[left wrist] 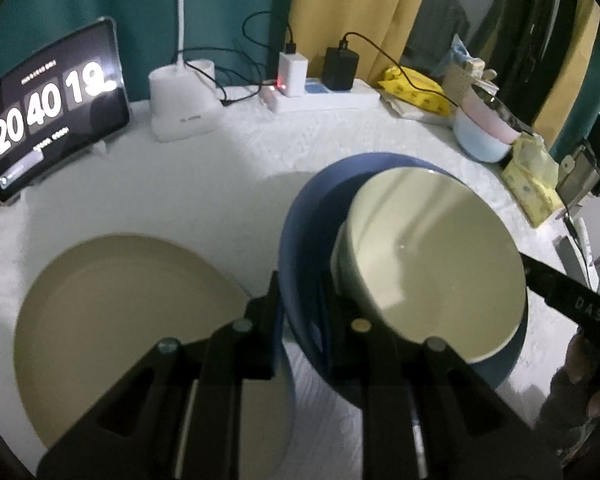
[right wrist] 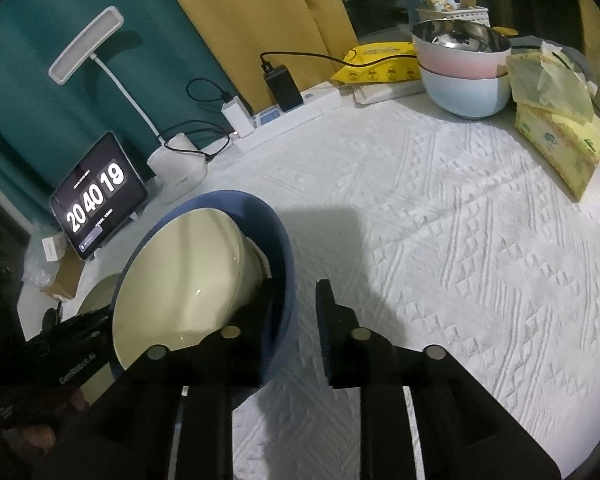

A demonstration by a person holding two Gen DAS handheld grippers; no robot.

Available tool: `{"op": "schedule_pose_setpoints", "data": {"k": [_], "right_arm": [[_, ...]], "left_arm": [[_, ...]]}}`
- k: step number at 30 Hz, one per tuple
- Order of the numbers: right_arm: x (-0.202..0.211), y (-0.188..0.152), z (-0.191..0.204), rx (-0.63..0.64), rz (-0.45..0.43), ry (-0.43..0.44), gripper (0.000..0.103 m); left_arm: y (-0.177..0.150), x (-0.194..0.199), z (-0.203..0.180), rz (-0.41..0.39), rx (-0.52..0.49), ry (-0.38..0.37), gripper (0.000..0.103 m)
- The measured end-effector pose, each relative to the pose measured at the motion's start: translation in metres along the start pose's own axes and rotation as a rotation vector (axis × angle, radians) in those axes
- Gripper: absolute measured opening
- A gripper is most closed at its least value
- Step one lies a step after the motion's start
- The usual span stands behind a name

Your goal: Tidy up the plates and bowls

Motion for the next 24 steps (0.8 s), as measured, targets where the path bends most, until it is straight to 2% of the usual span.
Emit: {"op": "schedule_pose_setpoints", "data": {"k": [2,4,6,10,11,13,15,17,24], "right_arm": [[-0.001,0.001,-0.001,0.01,0.005,-0.001,0.028],[-0.003,0.002,-0.008,-0.018,0.012,-0.002,0.038],[-0.006,0.003,-0.016,-0.046,0.02,-0.005,0.054],[-0.008,0.004,-0.019,-0.062,0.022,0.025,0.055],[-0.008,0.004,-0.017,-0.055,0.017,0.021,0.053],[-0.007,0.004,-0.011,-0.043,0.013,0.036,0.041],[-0.005,0.003,-0.003,-0.025,0.014,0.052,0.021],[-0.004,0.003,0.003,-0.015,0.017,0.062,0.009],[-0.001,0.003,0.004,-0.03,0.002,0.036,0.008]], "left_arm": [[0.0,-0.004,0.003,0.017,0.026,-0.042,0.017],[0.001,-0.007,0.003,0.015,0.029,-0.057,0.017],[0.002,-0.006,0.002,0.011,0.021,-0.057,0.015],[0.001,-0.005,-0.002,-0.001,0.002,-0.049,0.012],[0.002,-0.005,-0.002,-0.004,0.004,-0.048,0.012],[0.001,-0.005,-0.002,-0.008,0.006,-0.048,0.012],[0.001,-0.003,-0.002,-0.02,0.007,-0.056,0.012],[0.001,-0.001,-0.004,-0.032,-0.002,-0.057,0.012],[0.001,0.003,-0.005,-0.046,-0.012,-0.055,0.012]]}}
Point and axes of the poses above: each gripper's, at about its wrist camera, not at the fingertips, and x roughly against the way its jaws point, z to its left, y to its top, the point moved 7 cm from there along -x, roughly the way its jaws point, and after that the axes turned 1 degree about -y, right-handed, at the moved point
